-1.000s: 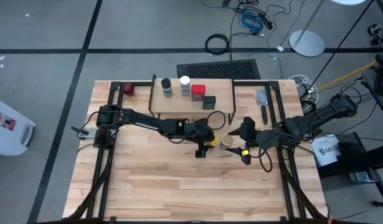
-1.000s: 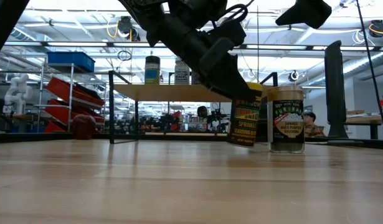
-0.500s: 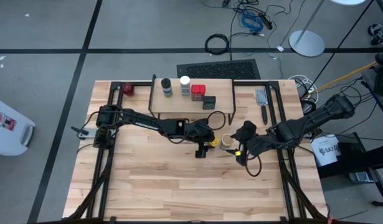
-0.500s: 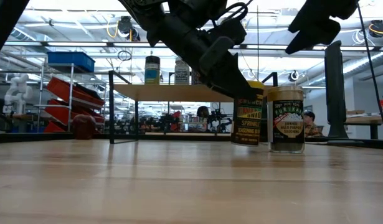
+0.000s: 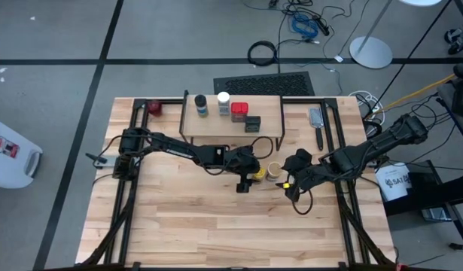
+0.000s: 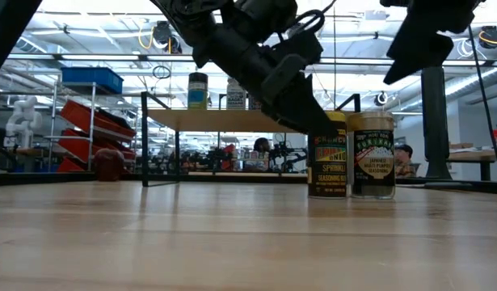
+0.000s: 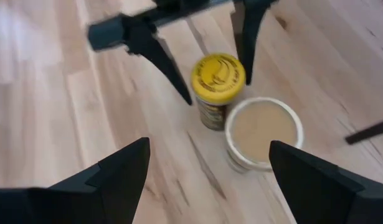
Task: Shelf spices
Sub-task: Remove the yellow seasoning bottle from the shelf, then adjust the seasoning bottles on the table
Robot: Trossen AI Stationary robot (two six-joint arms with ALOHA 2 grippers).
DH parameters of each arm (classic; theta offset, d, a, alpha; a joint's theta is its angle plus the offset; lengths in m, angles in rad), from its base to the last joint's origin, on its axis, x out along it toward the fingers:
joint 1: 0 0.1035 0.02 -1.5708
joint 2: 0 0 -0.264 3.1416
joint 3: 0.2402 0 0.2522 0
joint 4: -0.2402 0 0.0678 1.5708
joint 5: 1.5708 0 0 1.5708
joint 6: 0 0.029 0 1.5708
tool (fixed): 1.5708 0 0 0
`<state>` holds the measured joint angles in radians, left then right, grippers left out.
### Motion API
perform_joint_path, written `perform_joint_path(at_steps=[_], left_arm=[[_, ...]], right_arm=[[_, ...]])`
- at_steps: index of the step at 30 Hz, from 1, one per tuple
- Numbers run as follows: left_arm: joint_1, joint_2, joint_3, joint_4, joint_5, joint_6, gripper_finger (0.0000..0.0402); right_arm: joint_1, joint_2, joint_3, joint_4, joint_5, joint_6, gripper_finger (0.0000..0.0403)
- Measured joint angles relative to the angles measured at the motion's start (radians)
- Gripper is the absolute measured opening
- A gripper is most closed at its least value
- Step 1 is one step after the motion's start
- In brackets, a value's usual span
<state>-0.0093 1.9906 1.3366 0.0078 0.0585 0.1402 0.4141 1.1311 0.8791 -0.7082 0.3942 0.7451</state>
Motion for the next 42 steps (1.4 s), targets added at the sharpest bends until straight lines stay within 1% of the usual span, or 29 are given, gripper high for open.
perform_joint_path(at_steps=[2, 7, 11, 15, 18, 21, 25, 28, 33, 42], left_arm=[[0.0, -0.003, 0.001, 0.006, 0.0, 0.0, 0.0304], [0.0, -0.043, 0.001, -0.013, 0.0, 0.023, 0.0305], [0.0, -0.076, 0.002, -0.036, 0.0, 0.023, 0.0305], [-0.002, -0.117, 0.002, -0.069, -0.001, 0.023, 0.0305], [-0.009, -0.146, 0.002, -0.109, -0.005, 0.023, 0.0305], [-0.02, -0.182, 0.002, -0.119, -0.017, 0.023, 0.0305], [-0.036, -0.215, 0.001, -0.142, -0.037, 0.024, 0.0305], [-0.04, -0.246, 0.0, -0.15, -0.038, 0.024, 0.0305], [-0.041, -0.277, 0.0, -0.183, -0.06, 0.027, 0.0305], [-0.041, -0.287, 0.001, -0.201, -0.064, 0.05, 0.0305]], right_arm=[[0.0, 0.005, 0.0, -0.016, 0.004, 0.001, 0.0318], [0.0, 0.013, 0.0, -0.067, 0.068, -0.001, 0.0318], [0.0, 0.019, -0.001, -0.074, 0.11, -0.013, 0.0318], [-0.004, 0.03, -0.036, -0.046, 0.113, -0.035, 0.0318], [-0.024, 0.03, -0.078, -0.014, 0.106, -0.051, 0.0318], [-0.05, 0.03, -0.089, -0.009, 0.103, -0.06, 0.0318], [-0.09, 0.029, -0.09, 0.027, 0.064, -0.126, 0.0326], [-0.129, 0.029, -0.09, 0.069, 0.007, -0.171, 0.0349], [-0.187, 0.029, -0.09, 0.101, -0.058, -0.215, 0.0385], [-0.251, 0.03, -0.09, 0.116, -0.094, -0.275, 0.0391]])
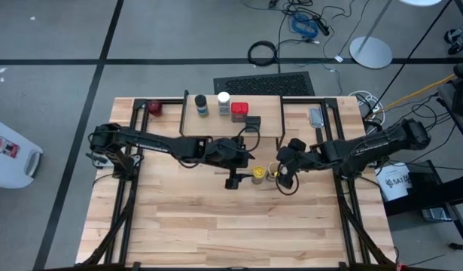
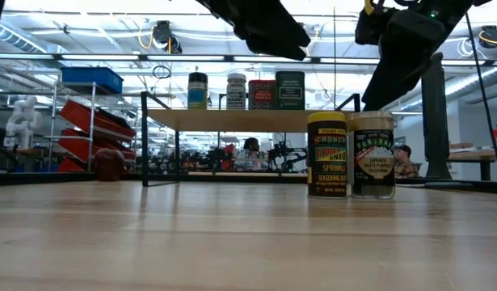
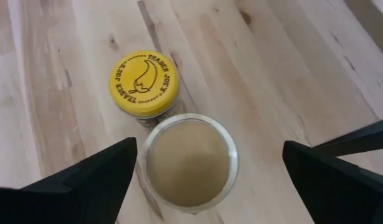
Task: Shelf spices
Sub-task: Adjust the seasoning bottles on the table
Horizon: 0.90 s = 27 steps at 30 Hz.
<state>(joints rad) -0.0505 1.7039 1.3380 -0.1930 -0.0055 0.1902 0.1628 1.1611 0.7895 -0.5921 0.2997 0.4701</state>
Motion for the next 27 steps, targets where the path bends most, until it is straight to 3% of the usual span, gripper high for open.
perform_joint_path(at_steps=[6, 13, 27], left_arm=[[0.0, 0.0, 0.0, -0.002, 0.0, 0.0, 0.0305], [0.0, 0.0, 0.0, -0.002, -0.004, 0.0, 0.0305], [0.0, 0.0, 0.0, -0.004, -0.004, -0.001, 0.0305]], right_arm=[[-0.038, 0.06, 0.0, 0.044, -0.094, -0.041, 0.0391], [-0.065, 0.152, 0.0, 0.044, -0.12, -0.07, 0.0382], [-0.07, 0.155, -0.001, -0.007, -0.202, 0.004, 0.0268]])
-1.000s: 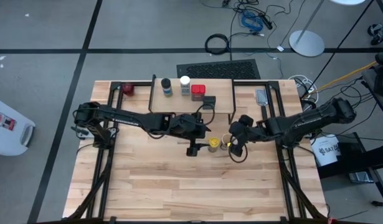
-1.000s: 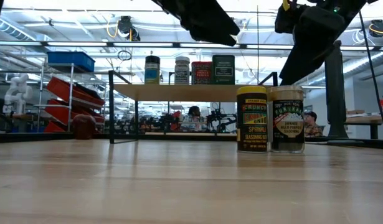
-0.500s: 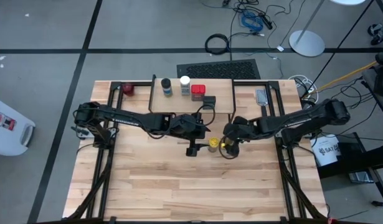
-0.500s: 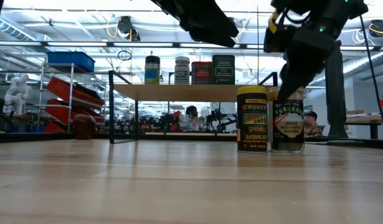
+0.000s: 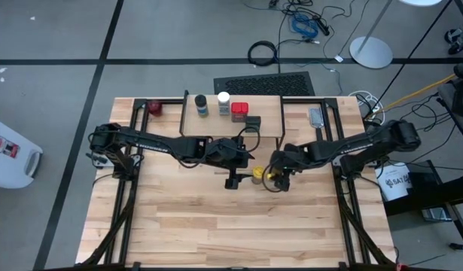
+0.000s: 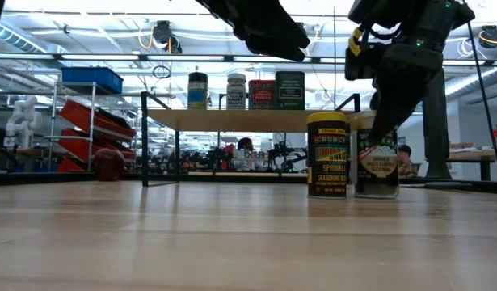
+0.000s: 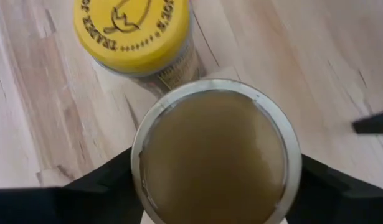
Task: Shelf spices
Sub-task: Adjust the seasoning bottles on the table
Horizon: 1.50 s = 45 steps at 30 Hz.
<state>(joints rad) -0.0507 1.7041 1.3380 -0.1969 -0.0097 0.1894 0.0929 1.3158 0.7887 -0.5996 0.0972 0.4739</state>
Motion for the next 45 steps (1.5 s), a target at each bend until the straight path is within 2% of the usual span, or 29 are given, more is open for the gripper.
perform_joint_path(at_steps=[3, 8, 16, 24, 31, 40, 45], left_arm=[[0.0, 0.0, 0.0, -0.001, 0.0, 0.0, 0.0305], [0.0, 0.0, 0.0, -0.004, 0.0, 0.0, 0.0305], [0.0, 0.0, 0.0, -0.012, 0.0, 0.0, 0.0305], [0.0, 0.0, 0.0, -0.012, 0.0, -0.001, 0.0305], [0.0, 0.0, 0.0, -0.013, 0.0, -0.025, 0.0305], [-0.013, 0.002, 0.0, -0.034, -0.001, -0.08, 0.0305], [-0.034, 0.03, 0.0, 0.006, -0.019, -0.108, 0.0305]], right_arm=[[0.0, -0.018, 0.0, -0.025, 0.0, 0.026, 0.0264], [0.019, -0.048, 0.0, -0.061, 0.002, 0.073, 0.0282], [0.127, -0.058, 0.0, -0.109, 0.008, 0.175, 0.0276], [0.22, -0.057, 0.0, -0.184, 0.091, 0.276, 0.028], [0.231, -0.056, 0.0, -0.18, 0.139, 0.282, 0.0281], [0.23, -0.058, 0.0, -0.178, 0.139, 0.267, 0.0281], [0.23, -0.058, 0.0, -0.178, 0.139, 0.267, 0.0292]])
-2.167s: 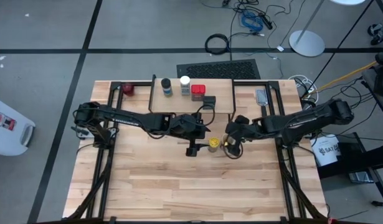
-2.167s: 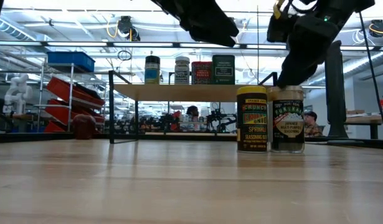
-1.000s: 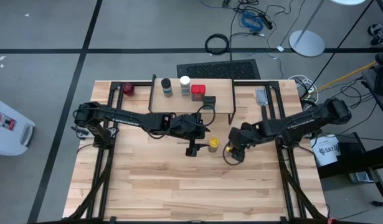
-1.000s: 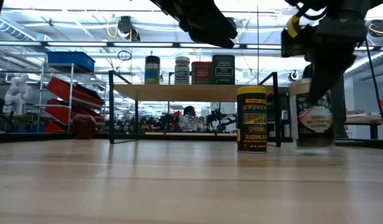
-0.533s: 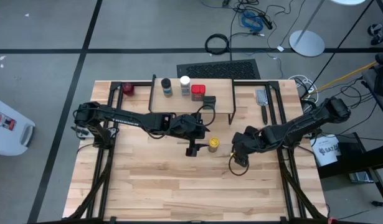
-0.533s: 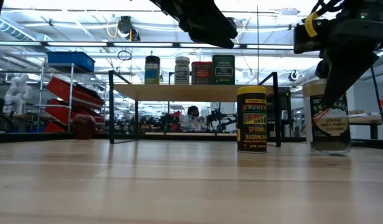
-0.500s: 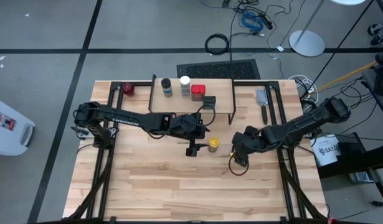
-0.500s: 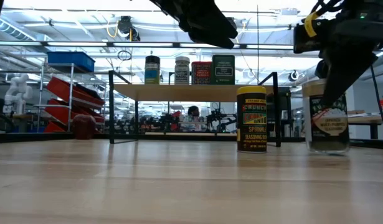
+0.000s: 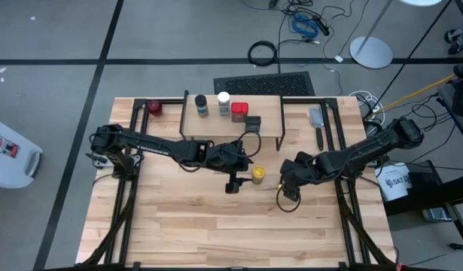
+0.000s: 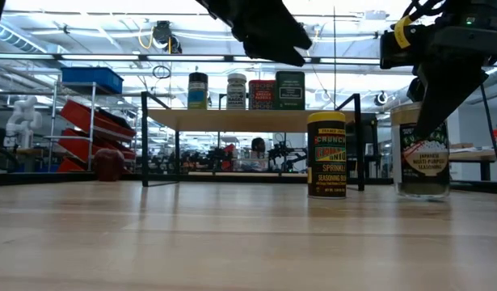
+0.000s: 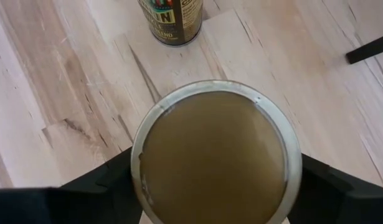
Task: Shelf spices
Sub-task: Adjust the seasoning bottles on the table
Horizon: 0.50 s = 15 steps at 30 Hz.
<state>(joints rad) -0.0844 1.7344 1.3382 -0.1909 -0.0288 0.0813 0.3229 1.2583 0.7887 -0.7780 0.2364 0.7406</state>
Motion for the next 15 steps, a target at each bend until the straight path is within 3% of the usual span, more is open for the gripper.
perform_joint_path(at_steps=[8, 15], left_arm=[[-0.016, 0.049, 0.0, 0.023, -0.05, -0.027, 0.0305], [-0.015, 0.049, -0.001, 0.035, -0.083, -0.051, 0.0305]], right_arm=[[0.0, -0.001, 0.001, 0.007, 0.004, -0.004, 0.0346], [0.0, -0.02, 0.036, -0.006, 0.028, -0.032, 0.0359]])
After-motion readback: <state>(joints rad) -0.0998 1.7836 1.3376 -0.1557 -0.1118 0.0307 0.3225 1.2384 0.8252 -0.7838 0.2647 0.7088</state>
